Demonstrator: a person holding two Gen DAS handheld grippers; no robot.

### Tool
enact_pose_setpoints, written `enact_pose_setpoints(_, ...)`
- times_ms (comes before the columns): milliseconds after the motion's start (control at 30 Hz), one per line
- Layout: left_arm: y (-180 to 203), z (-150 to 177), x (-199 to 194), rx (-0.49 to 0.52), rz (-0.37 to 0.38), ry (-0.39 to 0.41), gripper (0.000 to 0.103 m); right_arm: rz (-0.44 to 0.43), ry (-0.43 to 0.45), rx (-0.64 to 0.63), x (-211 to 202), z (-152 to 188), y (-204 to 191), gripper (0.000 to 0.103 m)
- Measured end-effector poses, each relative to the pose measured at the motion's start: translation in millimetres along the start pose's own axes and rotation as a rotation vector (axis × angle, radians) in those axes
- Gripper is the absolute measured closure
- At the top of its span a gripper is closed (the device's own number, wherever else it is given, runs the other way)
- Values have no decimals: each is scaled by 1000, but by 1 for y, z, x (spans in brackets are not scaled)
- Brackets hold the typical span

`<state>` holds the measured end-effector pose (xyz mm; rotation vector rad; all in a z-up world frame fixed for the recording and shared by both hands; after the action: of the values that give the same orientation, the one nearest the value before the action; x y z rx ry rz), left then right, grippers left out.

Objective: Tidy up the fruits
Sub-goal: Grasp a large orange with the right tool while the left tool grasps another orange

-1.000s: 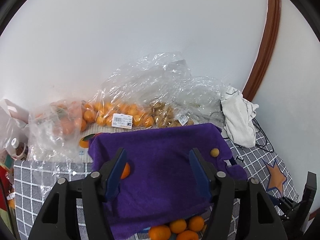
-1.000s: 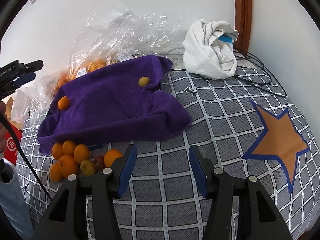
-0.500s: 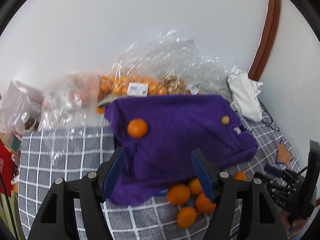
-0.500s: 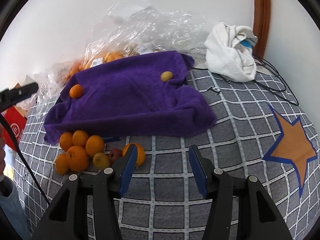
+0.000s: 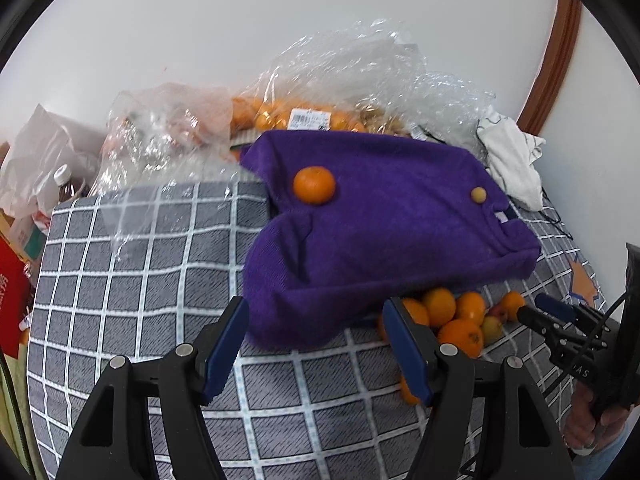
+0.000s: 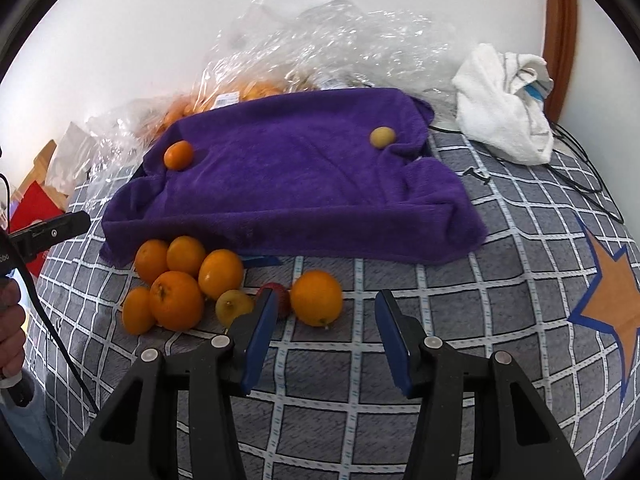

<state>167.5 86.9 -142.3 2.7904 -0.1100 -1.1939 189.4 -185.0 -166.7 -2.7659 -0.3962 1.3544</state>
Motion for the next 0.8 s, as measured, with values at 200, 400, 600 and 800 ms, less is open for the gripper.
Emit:
enact_pose_setpoints(200, -18, 10, -1, -18, -24, -17, 35, -12, -27, -5, 11, 1, -6, 52)
enact_pose_setpoints(400, -25, 27, 1, -5, -40, -18, 35, 8, -25, -42, 8, 9, -7, 66)
enact_pose_setpoints(600, -28, 37, 4, -72, 16, -35, 37, 26, -23, -38, 14, 7, -2, 67)
enact_pose_setpoints(800, -17, 40, 1, -63, 102, -32, 37, 18, -35, -41, 30, 3, 0, 68)
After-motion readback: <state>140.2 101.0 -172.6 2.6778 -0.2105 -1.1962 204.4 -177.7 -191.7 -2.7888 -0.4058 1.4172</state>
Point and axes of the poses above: each gripper's, at about its wrist camera, not at the fingertips, and x roughly the way its jaws point, y to its right, z to its underside, the point moved 1 cm from there along x, roughly the way its jaws point, and after that the axes turned 5 degrees about y, right-handed, at the moved point
